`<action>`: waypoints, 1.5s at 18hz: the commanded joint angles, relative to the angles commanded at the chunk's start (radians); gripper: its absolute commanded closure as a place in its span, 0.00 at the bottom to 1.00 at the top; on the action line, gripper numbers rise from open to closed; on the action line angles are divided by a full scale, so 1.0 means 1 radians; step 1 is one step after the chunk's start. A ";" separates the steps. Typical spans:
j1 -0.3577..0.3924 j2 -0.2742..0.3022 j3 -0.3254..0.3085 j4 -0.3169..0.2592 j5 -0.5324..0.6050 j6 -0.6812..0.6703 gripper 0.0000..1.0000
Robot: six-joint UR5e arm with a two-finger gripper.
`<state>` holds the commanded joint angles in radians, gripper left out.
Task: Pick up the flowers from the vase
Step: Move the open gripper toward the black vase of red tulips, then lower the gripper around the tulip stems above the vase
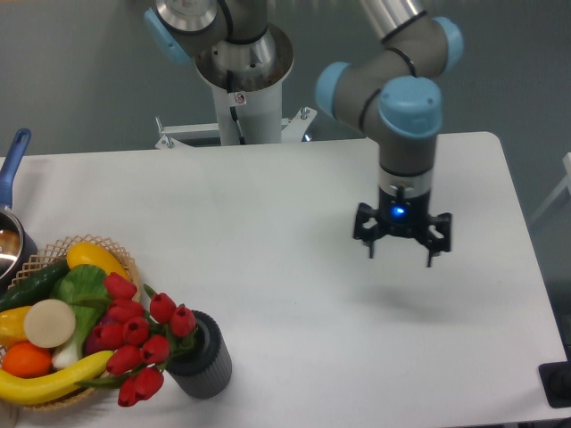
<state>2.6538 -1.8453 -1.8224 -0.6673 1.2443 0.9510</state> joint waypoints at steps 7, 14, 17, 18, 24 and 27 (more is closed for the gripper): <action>-0.126 -0.011 0.029 0.003 -0.026 -0.004 0.00; -0.138 -0.018 0.032 0.031 -0.392 0.002 0.00; -0.135 -0.026 0.034 0.031 -0.463 0.002 0.00; -0.135 -0.026 0.034 0.031 -0.470 0.002 0.00; -0.150 -0.045 0.055 0.032 -0.536 0.002 0.00; -0.178 -0.081 0.100 0.032 -0.542 0.002 0.00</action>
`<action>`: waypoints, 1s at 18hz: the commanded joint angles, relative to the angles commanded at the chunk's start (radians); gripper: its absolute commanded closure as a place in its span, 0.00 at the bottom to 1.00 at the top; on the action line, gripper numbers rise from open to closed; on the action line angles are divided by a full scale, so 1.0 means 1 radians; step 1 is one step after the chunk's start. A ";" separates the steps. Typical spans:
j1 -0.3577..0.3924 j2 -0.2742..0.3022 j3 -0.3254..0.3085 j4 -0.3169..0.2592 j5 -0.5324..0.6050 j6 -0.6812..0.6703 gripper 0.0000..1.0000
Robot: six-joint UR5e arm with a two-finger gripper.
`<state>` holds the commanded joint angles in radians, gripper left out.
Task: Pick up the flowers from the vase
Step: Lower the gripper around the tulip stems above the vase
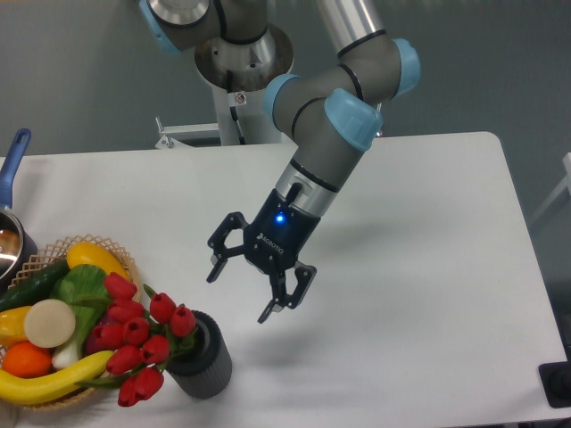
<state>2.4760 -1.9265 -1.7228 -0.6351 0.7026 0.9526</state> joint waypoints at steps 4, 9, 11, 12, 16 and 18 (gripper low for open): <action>-0.034 -0.035 0.017 0.000 -0.023 0.000 0.00; -0.058 -0.048 0.026 0.000 -0.023 0.000 0.00; -0.065 -0.057 0.034 0.000 -0.025 0.000 0.00; -0.068 -0.069 0.042 0.002 -0.025 0.000 0.00; -0.098 -0.111 0.086 0.002 -0.025 0.000 0.00; -0.106 -0.115 0.089 0.002 -0.023 -0.002 0.00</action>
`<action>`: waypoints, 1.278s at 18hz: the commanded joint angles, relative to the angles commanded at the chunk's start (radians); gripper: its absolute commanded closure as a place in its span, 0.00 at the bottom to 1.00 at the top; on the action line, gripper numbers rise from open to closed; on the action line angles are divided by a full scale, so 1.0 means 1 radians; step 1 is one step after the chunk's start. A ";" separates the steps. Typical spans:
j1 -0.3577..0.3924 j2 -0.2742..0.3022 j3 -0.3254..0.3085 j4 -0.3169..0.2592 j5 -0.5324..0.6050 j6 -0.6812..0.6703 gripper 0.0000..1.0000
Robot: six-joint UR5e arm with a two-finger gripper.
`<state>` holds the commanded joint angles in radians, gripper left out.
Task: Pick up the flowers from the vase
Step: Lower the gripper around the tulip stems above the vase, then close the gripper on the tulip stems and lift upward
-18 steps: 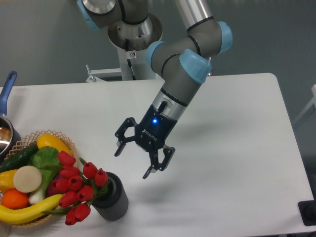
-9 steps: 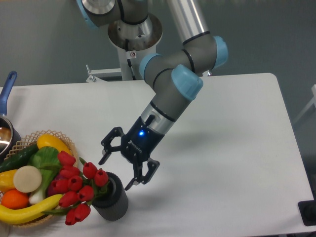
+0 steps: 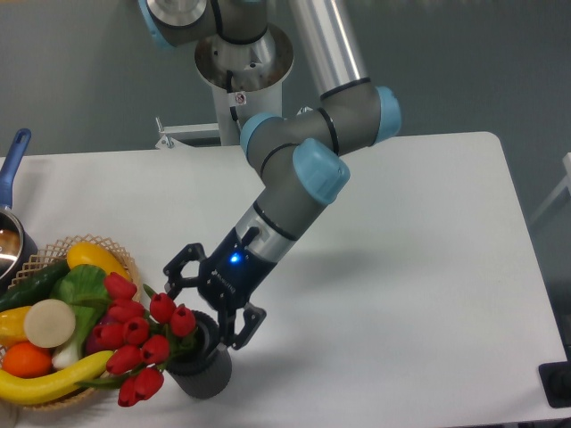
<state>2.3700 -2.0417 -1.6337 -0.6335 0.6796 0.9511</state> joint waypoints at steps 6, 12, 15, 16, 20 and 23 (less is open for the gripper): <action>-0.003 -0.003 0.003 0.000 0.006 -0.003 0.69; 0.005 0.008 0.011 -0.002 0.009 -0.003 1.00; 0.006 0.009 0.014 0.000 0.009 -0.005 1.00; 0.008 0.012 0.014 0.000 0.009 -0.006 1.00; 0.011 0.043 0.018 -0.002 0.006 -0.058 1.00; 0.023 0.064 0.038 0.000 -0.003 -0.083 1.00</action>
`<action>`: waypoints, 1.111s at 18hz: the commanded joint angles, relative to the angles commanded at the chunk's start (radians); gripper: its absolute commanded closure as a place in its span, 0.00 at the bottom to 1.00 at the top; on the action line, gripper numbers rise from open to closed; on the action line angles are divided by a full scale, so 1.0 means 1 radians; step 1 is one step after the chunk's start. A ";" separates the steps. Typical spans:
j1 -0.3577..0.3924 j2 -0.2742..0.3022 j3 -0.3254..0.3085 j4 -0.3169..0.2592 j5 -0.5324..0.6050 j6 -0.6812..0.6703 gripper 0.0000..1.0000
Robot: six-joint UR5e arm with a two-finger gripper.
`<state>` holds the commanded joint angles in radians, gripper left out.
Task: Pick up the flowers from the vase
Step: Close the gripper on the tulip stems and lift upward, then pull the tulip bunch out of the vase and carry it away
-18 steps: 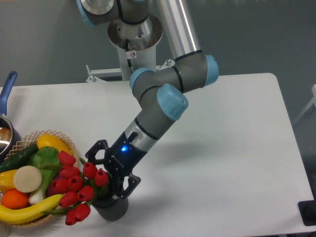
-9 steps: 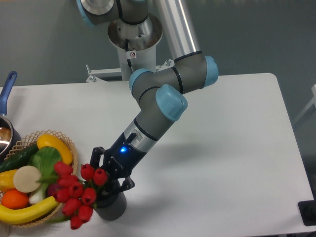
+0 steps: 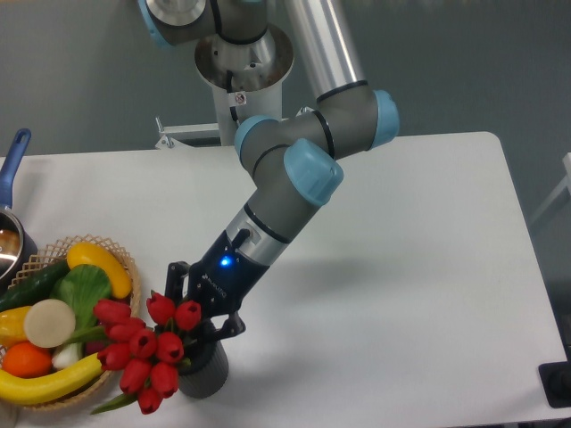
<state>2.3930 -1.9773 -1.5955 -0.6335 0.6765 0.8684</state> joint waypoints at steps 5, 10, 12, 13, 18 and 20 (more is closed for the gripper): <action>0.005 0.003 0.074 0.000 -0.005 -0.118 1.00; 0.021 0.011 0.103 0.000 -0.055 -0.183 1.00; 0.026 0.017 0.103 0.000 -0.058 -0.184 1.00; 0.029 0.021 0.104 0.000 -0.061 -0.187 1.00; 0.060 0.038 0.106 0.000 -0.133 -0.209 1.00; 0.074 0.049 0.109 0.000 -0.156 -0.216 1.00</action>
<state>2.4665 -1.9283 -1.4864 -0.6335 0.5201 0.6520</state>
